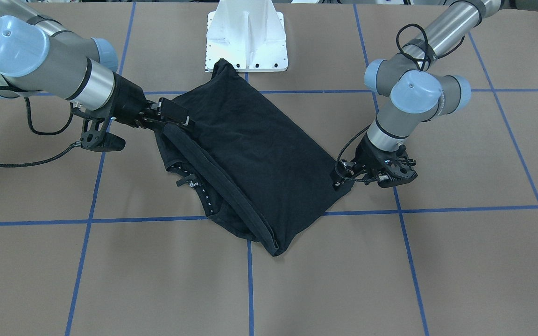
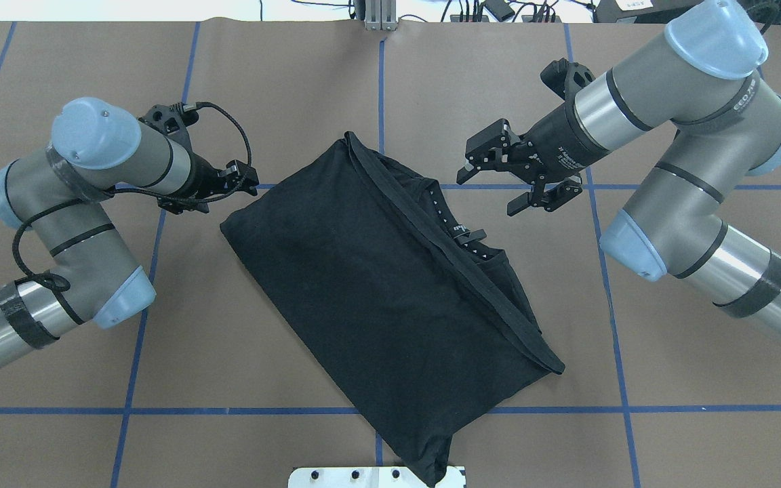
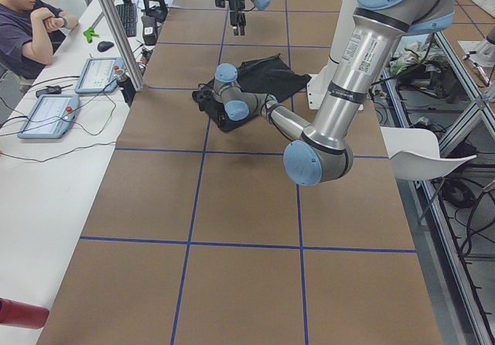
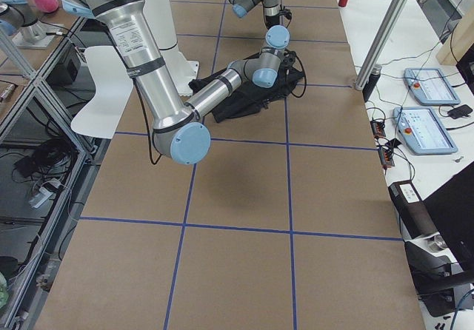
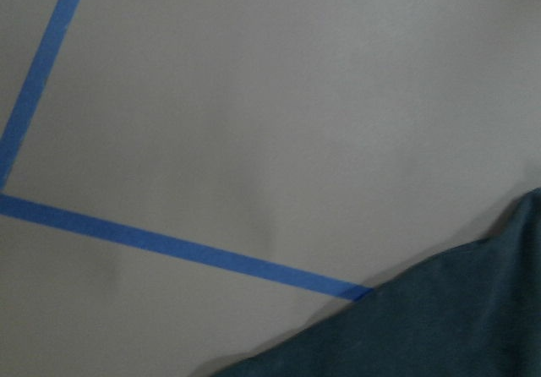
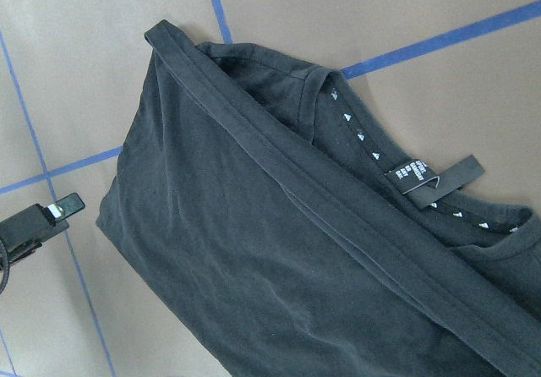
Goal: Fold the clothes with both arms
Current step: 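Grasp the shirt corner with the left gripper and pull it farther from the robot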
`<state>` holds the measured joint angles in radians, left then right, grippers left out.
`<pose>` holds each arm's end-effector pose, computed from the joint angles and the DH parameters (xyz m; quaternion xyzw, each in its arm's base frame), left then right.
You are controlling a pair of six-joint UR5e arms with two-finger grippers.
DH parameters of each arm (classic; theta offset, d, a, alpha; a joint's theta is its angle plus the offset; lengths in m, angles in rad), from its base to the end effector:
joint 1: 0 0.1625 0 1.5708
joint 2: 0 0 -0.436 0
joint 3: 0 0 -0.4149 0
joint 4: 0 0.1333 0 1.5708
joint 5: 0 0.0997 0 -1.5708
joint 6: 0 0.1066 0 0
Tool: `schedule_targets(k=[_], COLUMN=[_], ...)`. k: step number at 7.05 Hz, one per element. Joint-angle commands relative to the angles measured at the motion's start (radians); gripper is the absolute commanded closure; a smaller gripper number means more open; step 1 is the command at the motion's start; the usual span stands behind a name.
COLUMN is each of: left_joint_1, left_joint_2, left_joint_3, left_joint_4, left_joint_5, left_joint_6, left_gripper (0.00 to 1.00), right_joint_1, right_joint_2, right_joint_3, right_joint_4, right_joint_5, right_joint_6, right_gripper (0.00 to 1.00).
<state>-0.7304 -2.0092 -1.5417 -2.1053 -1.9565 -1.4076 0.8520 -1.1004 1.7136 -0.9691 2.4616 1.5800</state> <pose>0.4624 -0.5392 0.3694 0.0388 0.4761 -0.1610 0.8637 -0.3799 -0.5107 0.2423 -0.1121 -0.6147 0.0858 0.7760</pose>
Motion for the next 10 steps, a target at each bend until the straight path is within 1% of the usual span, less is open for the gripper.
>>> schedule_targets(k=[1,2,5,7,9,10], left_joint_1=[0.011,0.012,0.061,0.062,0.06,0.058], left_joint_2=[0.006,0.006,0.006,0.007,0.007,0.006], left_joint_3=[0.005,0.005,0.017,0.02,0.02,0.02], left_joint_4=[0.001,0.001,0.001,0.001,0.002,0.002], left_joint_5=[0.005,0.004,0.005,0.004,0.002,0.001], left_joint_6=[-0.002,-0.002,-0.001,-0.001,-0.001,-0.001], left_gripper=[0.01,0.06,0.09,0.18,0.34,0.47], right_joint_1=[0.005,0.005,0.007,0.009,0.01,0.01], right_joint_2=[0.001,0.001,0.001,0.002,0.002,0.002], right_joint_3=[-0.002,-0.002,-0.002,-0.002,-0.002,-0.002], right_joint_4=[0.0,0.0,0.0,0.0,0.0,0.0], right_joint_5=[-0.007,-0.007,-0.007,-0.007,-0.007,-0.007], right_joint_6=[0.0,0.0,0.0,0.002,0.003,0.005], right_gripper=[0.0,0.0,0.0,0.0,0.0,0.0])
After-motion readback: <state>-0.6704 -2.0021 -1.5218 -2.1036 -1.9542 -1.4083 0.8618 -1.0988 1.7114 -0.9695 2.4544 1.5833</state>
